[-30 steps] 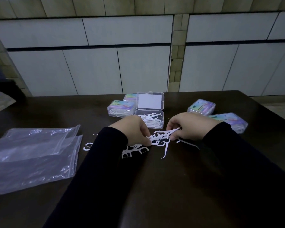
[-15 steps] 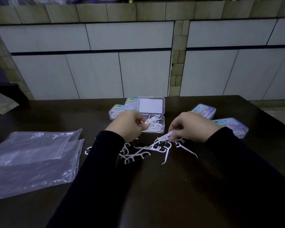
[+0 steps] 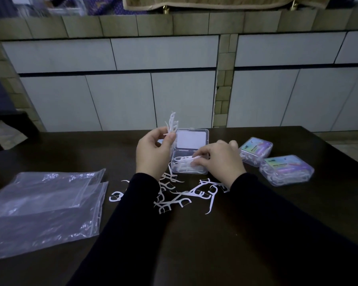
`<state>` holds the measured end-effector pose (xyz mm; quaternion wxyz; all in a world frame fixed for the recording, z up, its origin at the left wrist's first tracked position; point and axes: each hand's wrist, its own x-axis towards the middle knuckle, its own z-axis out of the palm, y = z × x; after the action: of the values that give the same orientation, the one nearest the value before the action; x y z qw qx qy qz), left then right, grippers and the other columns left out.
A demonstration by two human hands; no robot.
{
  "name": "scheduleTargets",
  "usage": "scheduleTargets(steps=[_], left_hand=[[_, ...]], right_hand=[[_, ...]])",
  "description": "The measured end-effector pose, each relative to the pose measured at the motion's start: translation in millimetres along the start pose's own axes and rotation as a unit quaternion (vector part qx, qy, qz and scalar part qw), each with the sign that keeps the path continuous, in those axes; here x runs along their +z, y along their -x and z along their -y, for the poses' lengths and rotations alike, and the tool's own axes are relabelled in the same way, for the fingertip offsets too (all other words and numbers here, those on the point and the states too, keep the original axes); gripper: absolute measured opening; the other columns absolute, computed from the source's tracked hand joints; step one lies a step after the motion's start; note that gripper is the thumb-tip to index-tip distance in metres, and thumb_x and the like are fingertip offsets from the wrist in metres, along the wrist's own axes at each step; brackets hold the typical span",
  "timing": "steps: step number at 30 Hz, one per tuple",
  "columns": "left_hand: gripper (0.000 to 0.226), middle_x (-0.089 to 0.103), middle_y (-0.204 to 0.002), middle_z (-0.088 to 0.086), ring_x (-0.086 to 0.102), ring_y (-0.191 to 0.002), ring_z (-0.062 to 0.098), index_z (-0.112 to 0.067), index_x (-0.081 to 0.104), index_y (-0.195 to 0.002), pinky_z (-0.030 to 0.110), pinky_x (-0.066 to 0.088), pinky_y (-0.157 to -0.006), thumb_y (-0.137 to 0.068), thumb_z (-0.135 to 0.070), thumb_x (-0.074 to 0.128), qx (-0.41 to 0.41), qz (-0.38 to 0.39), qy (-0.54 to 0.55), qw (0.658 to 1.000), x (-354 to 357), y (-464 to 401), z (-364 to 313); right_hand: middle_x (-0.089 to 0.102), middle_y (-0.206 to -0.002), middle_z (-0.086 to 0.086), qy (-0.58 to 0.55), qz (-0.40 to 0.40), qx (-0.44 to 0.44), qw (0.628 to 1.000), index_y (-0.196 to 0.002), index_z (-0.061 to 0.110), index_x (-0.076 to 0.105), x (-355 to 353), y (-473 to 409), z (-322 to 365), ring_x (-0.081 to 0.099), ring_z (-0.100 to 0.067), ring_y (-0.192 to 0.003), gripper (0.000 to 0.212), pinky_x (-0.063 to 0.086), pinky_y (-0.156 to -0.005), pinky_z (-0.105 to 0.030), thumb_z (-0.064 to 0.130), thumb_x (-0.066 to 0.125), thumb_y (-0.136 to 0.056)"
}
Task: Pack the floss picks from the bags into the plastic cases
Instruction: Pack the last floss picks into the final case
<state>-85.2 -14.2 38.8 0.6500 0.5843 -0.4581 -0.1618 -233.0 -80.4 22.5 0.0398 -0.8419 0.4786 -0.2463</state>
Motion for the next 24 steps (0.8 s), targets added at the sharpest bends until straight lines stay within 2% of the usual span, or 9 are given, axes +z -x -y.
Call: scheduleTargets(steps=[3,6,9,11,15,18,20,21,24], left_hand=[[0.017,0.065,-0.078,-0.008,0.054,-0.072,0.011,-0.034,0.065,-0.083,0.024,0.048,-0.068,-0.090,-0.019,0.064,-0.009,-0.004,0.029,1.000,1,1,0],[0.018,0.067,-0.083,-0.005,0.058,-0.077,0.013,-0.034,0.066,-0.082,0.031,0.050,-0.076,-0.090,-0.017,0.065,-0.016,0.001,0.052,0.999,2,2,1],[0.014,0.071,-0.091,0.005,0.061,-0.085,0.018,-0.031,0.070,-0.083,0.035,0.052,-0.082,-0.089,-0.019,0.066,-0.030,0.014,0.088,0.996,2,2,3],[0.020,0.071,-0.091,0.007,0.061,-0.084,0.017,-0.034,0.073,-0.078,0.036,0.052,-0.084,-0.088,-0.019,0.067,-0.035,0.022,0.104,0.994,4,2,3],[0.014,0.071,-0.097,0.011,0.063,-0.091,0.030,-0.029,0.072,-0.084,0.040,0.052,-0.088,-0.090,-0.019,0.065,-0.043,0.060,0.091,0.993,7,5,5],[0.009,0.069,-0.091,0.004,0.058,-0.079,0.020,-0.024,0.070,-0.093,0.036,0.053,-0.076,-0.091,-0.019,0.064,-0.018,0.107,0.023,0.994,9,8,8],[0.006,0.067,-0.087,-0.007,0.055,-0.070,0.006,-0.026,0.069,-0.092,0.026,0.048,-0.068,-0.091,-0.024,0.064,0.006,0.147,-0.092,0.985,11,8,11],[0.007,0.067,-0.089,-0.009,0.057,-0.072,0.003,-0.027,0.069,-0.094,0.024,0.047,-0.070,-0.090,-0.028,0.064,0.012,0.172,-0.166,0.971,13,8,12],[0.018,0.069,-0.097,-0.006,0.061,-0.091,0.010,-0.026,0.072,-0.103,0.024,0.046,-0.081,-0.090,-0.034,0.063,0.013,0.223,-0.327,0.918,12,8,13]], right_hand=[[0.067,-0.104,0.013,-0.042,-0.005,0.022,0.999,-0.101,0.036,0.071,4,-2,-6,0.050,-0.012,-0.102,0.036,0.023,-0.084,-0.035,0.062,0.065,-0.078],[0.062,-0.110,0.015,-0.065,-0.008,0.031,0.997,-0.106,0.037,0.067,5,-3,-14,0.052,-0.011,-0.107,0.052,0.030,-0.091,-0.038,0.075,0.055,-0.074],[0.053,-0.122,0.010,-0.033,0.051,0.037,0.997,-0.124,0.040,0.056,4,-1,-20,0.049,-0.012,-0.115,0.078,0.032,-0.101,-0.044,0.086,0.053,-0.061],[0.050,-0.132,0.008,-0.009,0.087,0.033,0.996,-0.133,0.041,0.048,3,0,-22,0.046,-0.015,-0.122,0.089,0.030,-0.104,-0.047,0.088,0.056,-0.057],[0.052,-0.138,0.009,0.003,0.119,0.014,0.993,-0.140,0.041,0.040,2,2,-25,0.041,-0.018,-0.127,0.085,0.027,-0.104,-0.041,0.079,0.061,-0.066],[0.054,-0.134,0.009,-0.024,0.141,0.004,0.990,-0.136,0.047,0.041,3,2,-31,0.043,-0.020,-0.123,0.083,0.030,-0.101,-0.040,0.080,0.062,-0.063],[0.054,-0.135,0.011,-0.052,0.155,-0.001,0.987,-0.134,0.048,0.043,2,1,-35,0.045,-0.019,-0.123,0.086,0.034,-0.102,-0.041,0.082,0.062,-0.058],[0.055,-0.134,0.012,-0.068,0.159,-0.001,0.985,-0.133,0.047,0.044,1,1,-37,0.046,-0.018,-0.123,0.086,0.035,-0.103,-0.043,0.081,0.064,-0.057],[0.057,-0.131,0.014,-0.092,0.158,0.004,0.983,-0.131,0.047,0.047,-1,2,-41,0.048,-0.016,-0.122,0.085,0.037,-0.104,-0.044,0.078,0.069,-0.055]])
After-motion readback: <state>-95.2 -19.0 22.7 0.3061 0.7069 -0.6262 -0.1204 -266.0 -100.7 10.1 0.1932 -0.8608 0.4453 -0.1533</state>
